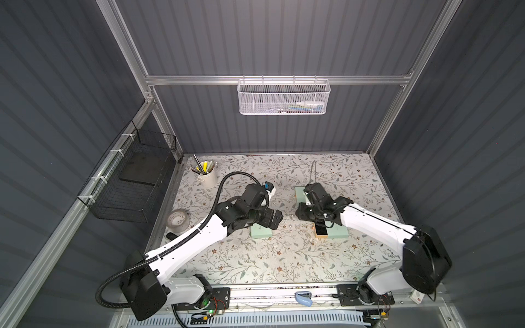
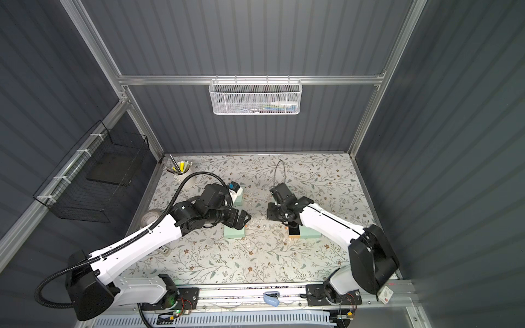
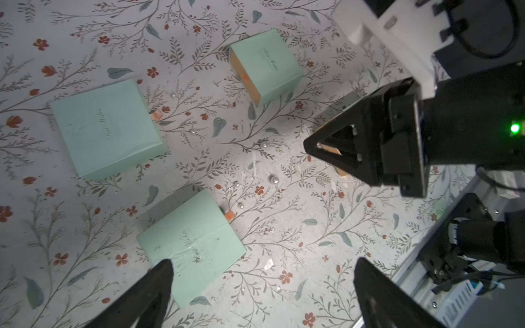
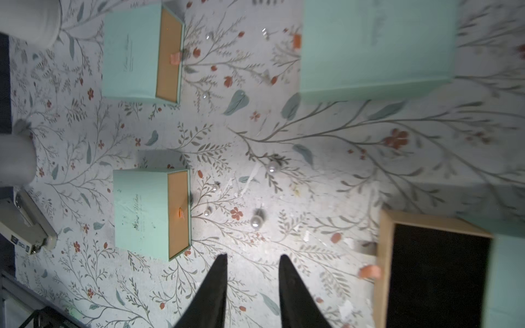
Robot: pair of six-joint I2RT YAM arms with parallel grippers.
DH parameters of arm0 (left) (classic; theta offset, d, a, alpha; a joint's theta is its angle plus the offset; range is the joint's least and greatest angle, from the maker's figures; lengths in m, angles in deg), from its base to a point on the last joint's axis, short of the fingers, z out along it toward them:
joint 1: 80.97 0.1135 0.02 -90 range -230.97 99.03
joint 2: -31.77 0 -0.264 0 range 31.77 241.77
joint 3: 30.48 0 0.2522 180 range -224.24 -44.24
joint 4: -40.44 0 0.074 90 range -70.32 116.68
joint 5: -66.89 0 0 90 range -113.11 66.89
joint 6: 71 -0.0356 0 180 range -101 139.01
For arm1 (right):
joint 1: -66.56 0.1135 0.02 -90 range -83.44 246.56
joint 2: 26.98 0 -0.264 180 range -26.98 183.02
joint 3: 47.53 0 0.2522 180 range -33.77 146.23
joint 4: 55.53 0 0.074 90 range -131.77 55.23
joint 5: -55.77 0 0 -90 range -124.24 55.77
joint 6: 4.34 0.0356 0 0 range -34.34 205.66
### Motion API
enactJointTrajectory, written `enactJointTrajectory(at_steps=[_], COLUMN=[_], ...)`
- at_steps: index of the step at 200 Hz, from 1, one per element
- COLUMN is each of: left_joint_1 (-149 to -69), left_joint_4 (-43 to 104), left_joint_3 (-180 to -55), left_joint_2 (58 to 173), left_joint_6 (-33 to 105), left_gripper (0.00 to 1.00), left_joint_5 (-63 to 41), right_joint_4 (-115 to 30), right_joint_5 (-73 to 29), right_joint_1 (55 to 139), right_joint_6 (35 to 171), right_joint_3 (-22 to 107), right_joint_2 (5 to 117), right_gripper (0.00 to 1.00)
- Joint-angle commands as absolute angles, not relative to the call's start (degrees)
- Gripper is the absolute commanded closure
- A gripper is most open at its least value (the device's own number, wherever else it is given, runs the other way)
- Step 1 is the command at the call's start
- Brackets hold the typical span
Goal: Take out the earrings from the drawer-style jewelry box
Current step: Close the drawer of the jewelry box.
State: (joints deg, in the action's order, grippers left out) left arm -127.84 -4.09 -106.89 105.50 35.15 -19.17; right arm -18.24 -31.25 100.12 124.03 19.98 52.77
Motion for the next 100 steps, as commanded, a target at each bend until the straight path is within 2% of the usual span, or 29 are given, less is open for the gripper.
enactJointTrajectory(at_steps=[1,17,30,40,48,64,81,100], left_joint_1=[-127.9,-127.9,-128.6,-130.4,-132.6,-136.1,-137.0,-137.1], left_joint_4=[-0.5,4.8,9.7,12.2,13.4,14.6,16.9,18.6], left_joint_3=[-106.5,-104.2,-102.1,-101.6,-101.7,-103.3,-104.6,-105.8], left_joint_2=[105.5,108.2,111.4,113.8,115.6,120.0,125.8,130.3], left_joint_6=[35.7,39.5,42.1,42.9,42.7,42.3,44.1,45.7], left_gripper=[0.01,0.01,0.07,0.12,0.14,0.18,0.3,0.47], left_joint_5=[-8.4,-1.3,2.8,2.6,0.9,-2.8,-2.5,-3.0], right_joint_4=[-17.6,-17.8,-18.0,-18.2,-18.4,-19.1,-22.2,-24.2], right_joint_5=[-30.0,-29.7,-27.6,-25.5,-25.2,-23.1,-19.8,-17.3], right_joint_1=[93.8,88.5,83.3,79.0,76.7,71.8,67.0,63.0], right_joint_6=[124.1,124.0,123.9,123.8,123.6,123.7,124.3,124.5], right_joint_3=[14.3,9.4,5.7,3.0,1.4,-1.6,-4.7,-6.6], right_joint_2=[46.5,40.4,35.6,32.1,30.3,27.4,26.3,26.9], right_gripper=[0.6,0.51,0.46,0.37,0.36,0.26,0.23,0.14])
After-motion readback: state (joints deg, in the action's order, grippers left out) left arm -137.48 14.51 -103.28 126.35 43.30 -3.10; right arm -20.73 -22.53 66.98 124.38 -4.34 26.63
